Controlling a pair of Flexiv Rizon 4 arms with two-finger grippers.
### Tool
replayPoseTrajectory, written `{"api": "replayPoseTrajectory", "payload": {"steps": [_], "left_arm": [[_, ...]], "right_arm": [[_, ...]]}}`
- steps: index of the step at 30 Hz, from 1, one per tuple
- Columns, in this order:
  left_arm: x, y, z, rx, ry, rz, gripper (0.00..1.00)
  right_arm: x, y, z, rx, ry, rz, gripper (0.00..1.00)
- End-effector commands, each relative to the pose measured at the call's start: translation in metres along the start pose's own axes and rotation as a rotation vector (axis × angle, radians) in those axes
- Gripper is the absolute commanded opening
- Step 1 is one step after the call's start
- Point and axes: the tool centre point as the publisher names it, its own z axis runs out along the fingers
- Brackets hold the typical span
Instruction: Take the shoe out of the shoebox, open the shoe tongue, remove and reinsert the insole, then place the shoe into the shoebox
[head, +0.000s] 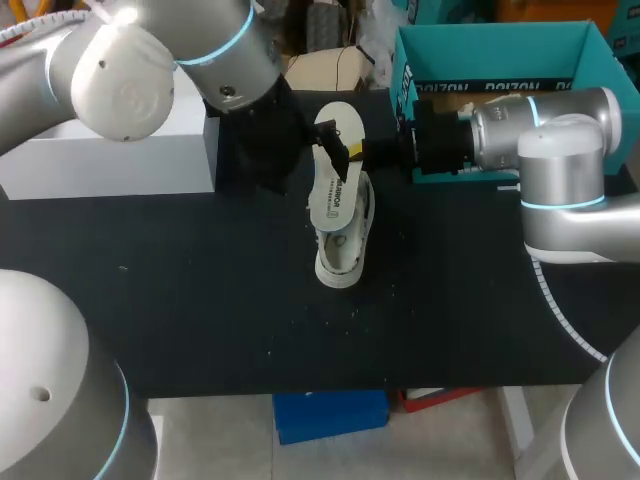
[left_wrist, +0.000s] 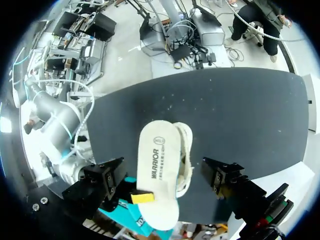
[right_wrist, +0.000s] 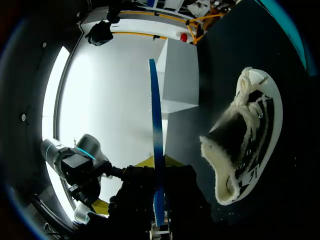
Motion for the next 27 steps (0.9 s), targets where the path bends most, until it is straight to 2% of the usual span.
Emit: {"api": "replayPoseTrajectory", "payload": {"steps": [1, 21, 23, 27], "left_arm": [[0.0221, -0.0049, -0.0001, -0.003, -0.467, -0.011, 1.00], [0.0221, -0.0049, -0.0001, -0.003, -0.467, -0.011, 1.00], [0.0206, -0.0030, 0.0014, 0.015, -0.518, -0.038, 1.00], [0.0204, 0.0031, 0.0022, -0.008, -0.563, -0.079, 1.00]], "right_arm": [[0.0006, -0.0003, 0.0008, -0.001, -0.003, 0.001, 0.00], [0.0006, -0.0003, 0.0008, -0.001, -0.003, 0.001, 0.00], [0.0006, -0.0003, 0.0008, -0.001, -0.003, 0.001, 0.00], [0.0006, -0.0003, 0.0008, -0.001, -0.003, 0.001, 0.00]]}}
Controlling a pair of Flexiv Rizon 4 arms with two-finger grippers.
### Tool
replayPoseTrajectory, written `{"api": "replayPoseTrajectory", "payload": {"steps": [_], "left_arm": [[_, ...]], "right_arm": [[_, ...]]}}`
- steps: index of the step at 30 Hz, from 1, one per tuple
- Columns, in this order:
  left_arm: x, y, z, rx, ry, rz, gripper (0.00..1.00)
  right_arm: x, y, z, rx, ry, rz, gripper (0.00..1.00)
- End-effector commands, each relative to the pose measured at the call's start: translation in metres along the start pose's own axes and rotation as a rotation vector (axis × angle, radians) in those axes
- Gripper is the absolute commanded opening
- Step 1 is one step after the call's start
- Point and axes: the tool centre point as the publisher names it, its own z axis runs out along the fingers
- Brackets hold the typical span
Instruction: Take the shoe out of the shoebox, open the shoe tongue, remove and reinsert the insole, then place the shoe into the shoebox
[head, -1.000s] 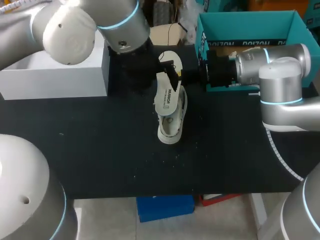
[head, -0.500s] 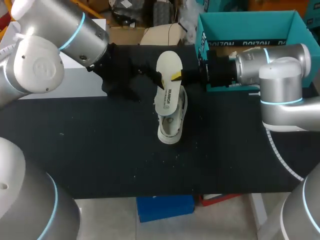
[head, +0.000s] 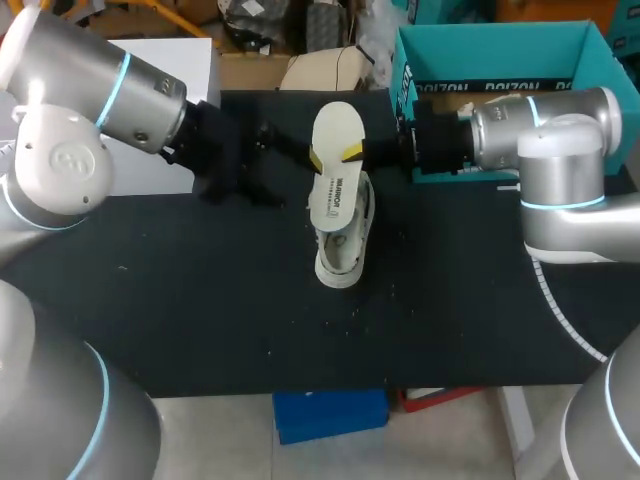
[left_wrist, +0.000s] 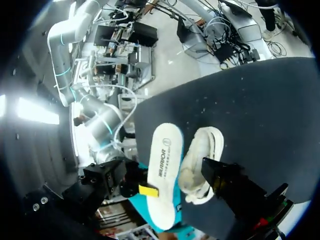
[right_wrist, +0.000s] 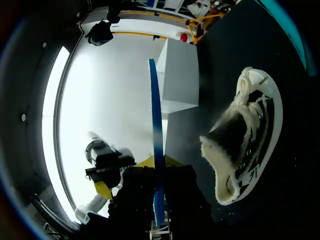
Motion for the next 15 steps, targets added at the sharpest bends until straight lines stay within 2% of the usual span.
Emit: {"api": "replayPoseTrajectory", "payload": {"steps": [1, 8, 15], "left_arm": [[0.005, 0.004, 0.006, -0.032, -0.064, -0.022, 1.00], [0.011, 0.012, 0.010, -0.099, -0.147, -0.068, 1.00], [0.014, 0.022, 0.021, -0.072, -0.245, -0.078, 1.00]], "right_arm": [[0.001, 0.000, 0.001, -0.001, -0.003, 0.001, 0.00], [0.001, 0.000, 0.001, -0.001, -0.003, 0.001, 0.00], [0.001, 0.000, 0.001, -0.001, -0.003, 0.001, 0.00]]}}
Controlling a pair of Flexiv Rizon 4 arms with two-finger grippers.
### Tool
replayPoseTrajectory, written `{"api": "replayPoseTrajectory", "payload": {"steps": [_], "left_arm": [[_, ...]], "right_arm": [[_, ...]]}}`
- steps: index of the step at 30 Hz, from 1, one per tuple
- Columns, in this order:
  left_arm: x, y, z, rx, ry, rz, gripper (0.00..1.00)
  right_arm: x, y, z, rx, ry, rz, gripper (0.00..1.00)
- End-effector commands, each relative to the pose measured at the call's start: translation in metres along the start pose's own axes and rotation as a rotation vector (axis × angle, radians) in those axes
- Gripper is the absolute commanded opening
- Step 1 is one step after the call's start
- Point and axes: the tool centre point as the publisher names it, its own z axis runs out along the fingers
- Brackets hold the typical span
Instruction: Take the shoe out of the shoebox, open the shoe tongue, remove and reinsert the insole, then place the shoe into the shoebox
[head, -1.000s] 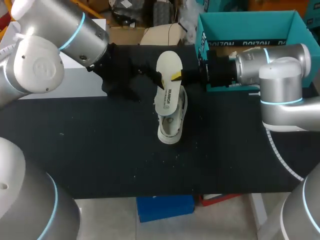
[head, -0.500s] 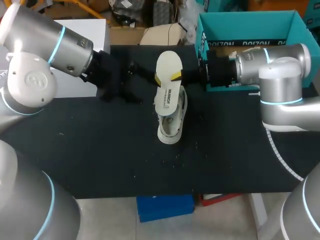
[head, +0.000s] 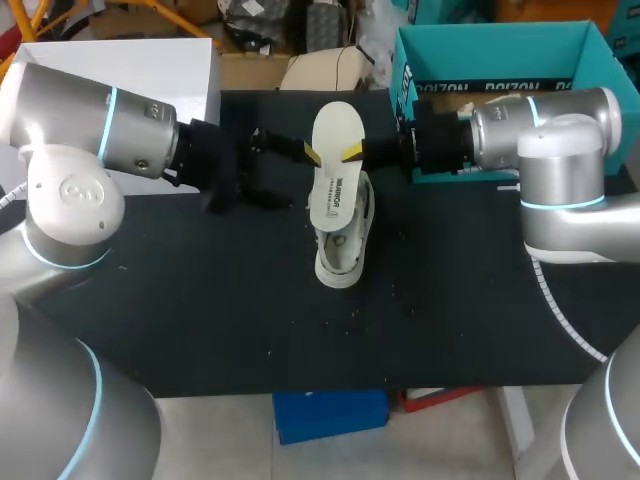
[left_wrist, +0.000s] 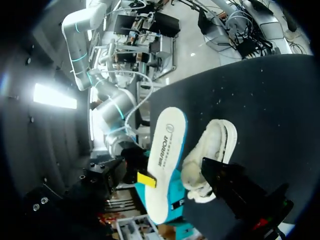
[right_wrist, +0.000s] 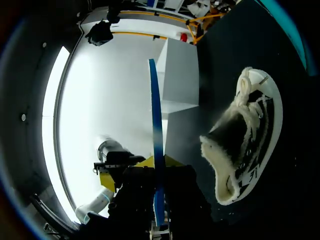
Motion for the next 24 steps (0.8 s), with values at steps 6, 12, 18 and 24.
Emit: {"api": "replayPoseTrajectory", "payload": {"steps": [6, 12, 18, 24], "left_arm": [[0.010, 0.015, 0.018, 0.012, -0.151, 0.020, 1.00], [0.011, 0.020, 0.026, 0.022, -0.237, 0.034, 0.92], [0.010, 0.023, 0.037, 0.038, -0.314, 0.066, 0.64], [0.012, 0.029, 0.044, 0.019, -0.376, 0.092, 0.64]], "right_arm": [[0.001, 0.000, 0.001, -0.001, -0.003, 0.001, 0.00], [0.001, 0.000, 0.001, -0.001, -0.003, 0.001, 0.00], [0.001, 0.000, 0.001, -0.001, -0.003, 0.001, 0.00], [0.001, 0.000, 0.001, -0.001, -0.003, 0.001, 0.00]]}}
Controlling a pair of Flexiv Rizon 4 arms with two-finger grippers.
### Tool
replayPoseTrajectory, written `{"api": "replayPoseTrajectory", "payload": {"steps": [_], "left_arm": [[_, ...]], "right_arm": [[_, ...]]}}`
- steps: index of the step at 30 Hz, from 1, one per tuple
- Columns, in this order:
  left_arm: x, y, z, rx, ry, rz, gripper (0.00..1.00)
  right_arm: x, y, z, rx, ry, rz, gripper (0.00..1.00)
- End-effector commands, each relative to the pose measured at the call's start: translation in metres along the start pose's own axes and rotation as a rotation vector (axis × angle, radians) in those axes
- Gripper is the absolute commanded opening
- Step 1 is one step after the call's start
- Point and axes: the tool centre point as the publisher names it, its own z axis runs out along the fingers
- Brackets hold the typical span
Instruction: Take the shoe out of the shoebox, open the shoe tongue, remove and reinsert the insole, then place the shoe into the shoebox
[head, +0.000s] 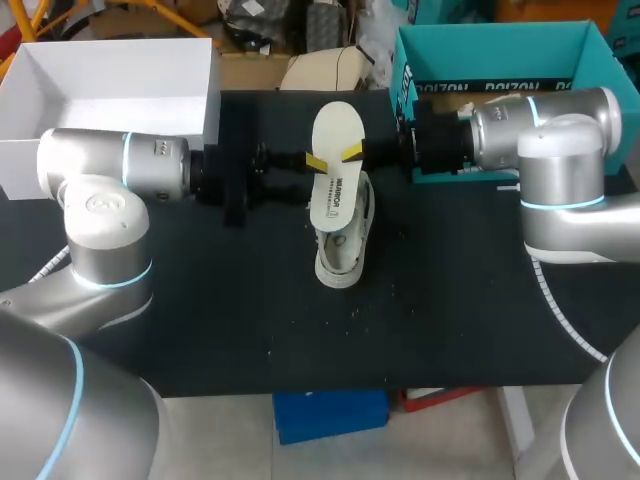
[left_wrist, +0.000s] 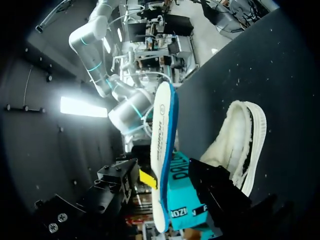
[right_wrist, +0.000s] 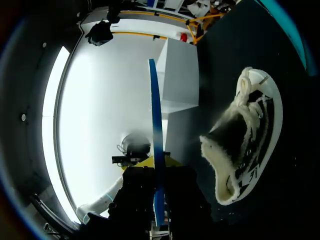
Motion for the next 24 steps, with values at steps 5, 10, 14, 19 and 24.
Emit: {"api": "replayPoseTrajectory", "payload": {"steps": [5, 10, 14, 19, 24], "left_arm": [[0.009, 0.010, 0.008, -0.037, -0.133, 0.021, 0.64], [0.007, 0.010, 0.011, -0.031, -0.165, 0.036, 0.68], [0.005, 0.010, 0.012, -0.035, -0.168, 0.053, 0.57], [0.000, 0.012, 0.013, -0.043, -0.172, 0.064, 0.50], [-0.002, 0.013, 0.017, -0.042, -0.174, 0.075, 0.47]], "right_arm": [[0.001, 0.000, 0.001, -0.001, -0.003, 0.001, 0.00], [0.001, 0.000, 0.001, -0.001, -0.003, 0.001, 0.00], [0.001, 0.000, 0.001, -0.001, -0.003, 0.001, 0.00], [0.001, 0.000, 0.001, -0.001, -0.003, 0.001, 0.00], [0.001, 0.000, 0.001, -0.001, -0.003, 0.001, 0.00]]}}
